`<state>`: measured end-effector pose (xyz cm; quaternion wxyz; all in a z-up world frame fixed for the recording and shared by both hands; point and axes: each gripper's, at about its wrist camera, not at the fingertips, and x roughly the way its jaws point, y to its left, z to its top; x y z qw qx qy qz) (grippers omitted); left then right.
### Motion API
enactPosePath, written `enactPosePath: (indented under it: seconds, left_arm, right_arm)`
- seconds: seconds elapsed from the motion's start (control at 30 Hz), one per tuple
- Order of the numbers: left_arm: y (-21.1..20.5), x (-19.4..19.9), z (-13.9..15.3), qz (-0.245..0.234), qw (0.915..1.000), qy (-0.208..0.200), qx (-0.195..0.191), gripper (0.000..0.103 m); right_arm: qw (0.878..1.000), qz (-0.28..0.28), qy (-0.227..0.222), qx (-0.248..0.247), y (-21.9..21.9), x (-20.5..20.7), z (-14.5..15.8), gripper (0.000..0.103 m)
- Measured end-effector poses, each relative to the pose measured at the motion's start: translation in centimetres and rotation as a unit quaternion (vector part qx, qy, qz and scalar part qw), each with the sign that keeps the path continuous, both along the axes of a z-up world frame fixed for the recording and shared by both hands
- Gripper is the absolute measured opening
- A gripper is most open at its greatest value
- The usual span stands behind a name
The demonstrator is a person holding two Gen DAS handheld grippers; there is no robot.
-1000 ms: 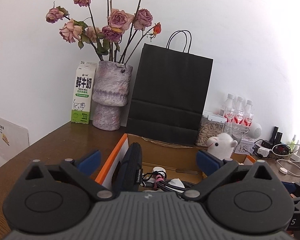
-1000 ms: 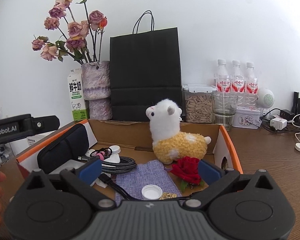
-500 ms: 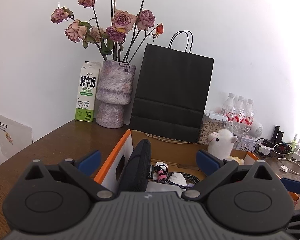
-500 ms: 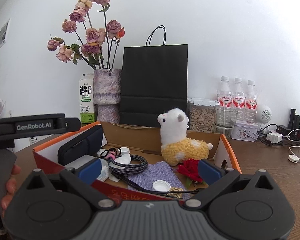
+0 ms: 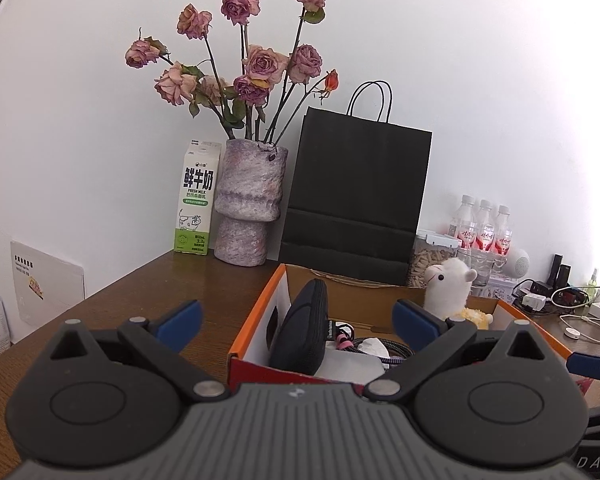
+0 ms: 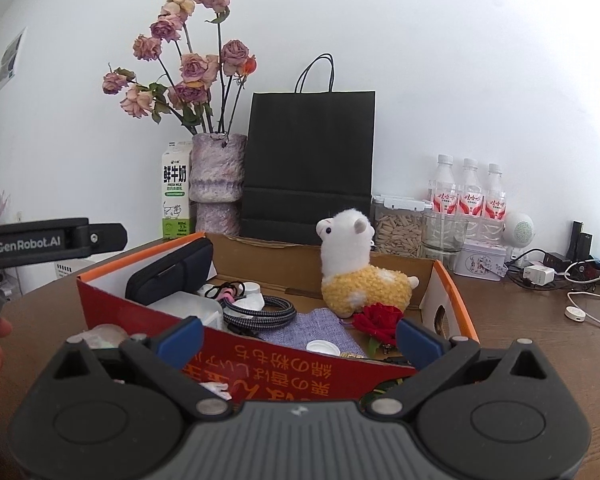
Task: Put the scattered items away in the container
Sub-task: 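Withdraw both tools from the box back over the table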
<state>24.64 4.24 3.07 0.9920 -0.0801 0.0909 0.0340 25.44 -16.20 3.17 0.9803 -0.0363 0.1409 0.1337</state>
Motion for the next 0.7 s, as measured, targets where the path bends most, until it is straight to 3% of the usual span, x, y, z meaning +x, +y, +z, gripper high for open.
enactPosePath:
  seconds: [0.37, 0.7]
  left_arm:
    - [1.0, -2.3, -1.1, -0.01, 0.9998, 0.009, 0.012, 0.103]
    - [2.3, -3.4, -1.7, -0.002, 0.9989, 0.041, 0.022, 0.103]
  right_arm:
    - [1.0, 0.012, 0.012, -0.001, 0.3, -1.9, -0.4, 0.103]
    - [0.999, 0.022, 0.036, 0.0, 0.5, -2.4, -0.6, 0.1]
